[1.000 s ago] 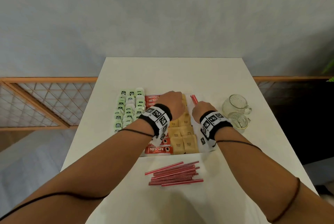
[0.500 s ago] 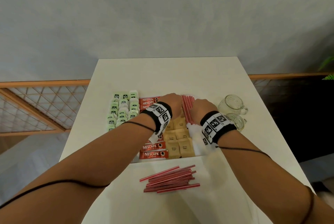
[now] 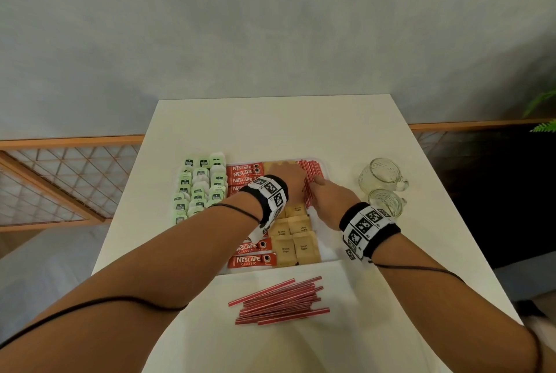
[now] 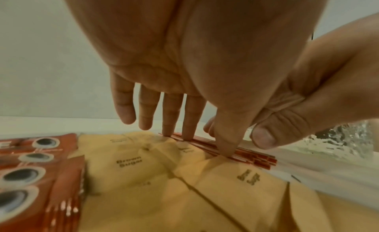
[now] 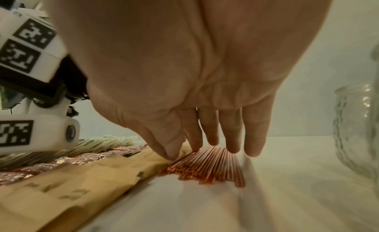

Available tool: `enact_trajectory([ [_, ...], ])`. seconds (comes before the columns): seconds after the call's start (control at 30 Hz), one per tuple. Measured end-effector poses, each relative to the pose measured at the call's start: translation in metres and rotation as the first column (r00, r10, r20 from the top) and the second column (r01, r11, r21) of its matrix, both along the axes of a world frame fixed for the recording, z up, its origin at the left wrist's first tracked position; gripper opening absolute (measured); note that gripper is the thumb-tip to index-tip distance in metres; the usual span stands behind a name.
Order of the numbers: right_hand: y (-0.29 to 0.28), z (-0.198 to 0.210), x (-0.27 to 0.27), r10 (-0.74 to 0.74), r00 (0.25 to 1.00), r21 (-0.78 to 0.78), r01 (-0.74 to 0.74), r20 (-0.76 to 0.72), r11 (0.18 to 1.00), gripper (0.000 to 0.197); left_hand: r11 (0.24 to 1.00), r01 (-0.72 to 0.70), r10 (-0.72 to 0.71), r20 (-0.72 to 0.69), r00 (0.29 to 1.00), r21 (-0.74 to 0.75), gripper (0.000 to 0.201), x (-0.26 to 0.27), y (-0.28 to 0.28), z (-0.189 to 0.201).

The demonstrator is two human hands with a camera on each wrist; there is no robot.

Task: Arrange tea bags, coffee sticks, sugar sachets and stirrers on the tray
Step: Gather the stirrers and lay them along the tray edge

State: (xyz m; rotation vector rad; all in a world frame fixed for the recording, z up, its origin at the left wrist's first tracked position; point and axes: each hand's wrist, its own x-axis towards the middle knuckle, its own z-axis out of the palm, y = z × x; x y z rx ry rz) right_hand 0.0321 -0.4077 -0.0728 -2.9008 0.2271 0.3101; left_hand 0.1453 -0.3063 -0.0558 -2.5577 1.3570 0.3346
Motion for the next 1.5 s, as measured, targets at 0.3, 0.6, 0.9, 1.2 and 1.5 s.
enact_trajectory([
  [0.3,0.003,0.005,-0.007,0.016,1.000,0.018,-0.016,-0.013,1.000,0.030,0.996,-0.012,0.004,-0.088,0.996,-0.093,0.031,-0.004,0.009,0.008],
  [0.6,0.046,0.050,-0.045,0.197,0.979,0.098,-0.201,0.042,0.975,0.025,0.973,-0.105,0.043,-0.289,0.957,-0.204,0.033,-0.049,0.084,0.034],
  [0.9,0.104,0.065,-0.081,0.412,0.903,0.226,-0.378,-0.125,0.898,0.043,0.986,-0.024,-0.041,-0.382,0.923,-0.163,0.016,-0.104,0.162,0.036],
  [1.2,0.134,0.042,-0.109,0.377,0.881,-0.133,-0.426,-0.286,0.895,0.071,0.985,-0.052,-0.013,-0.374,0.927,-0.164,0.062,-0.144,0.195,0.003],
  [1.5,0.136,0.029,-0.107,0.339,0.907,-0.029,-0.357,-0.251,0.934,0.014,0.985,-0.105,0.050,-0.351,0.935,-0.138,0.029,-0.153,0.192,-0.001],
])
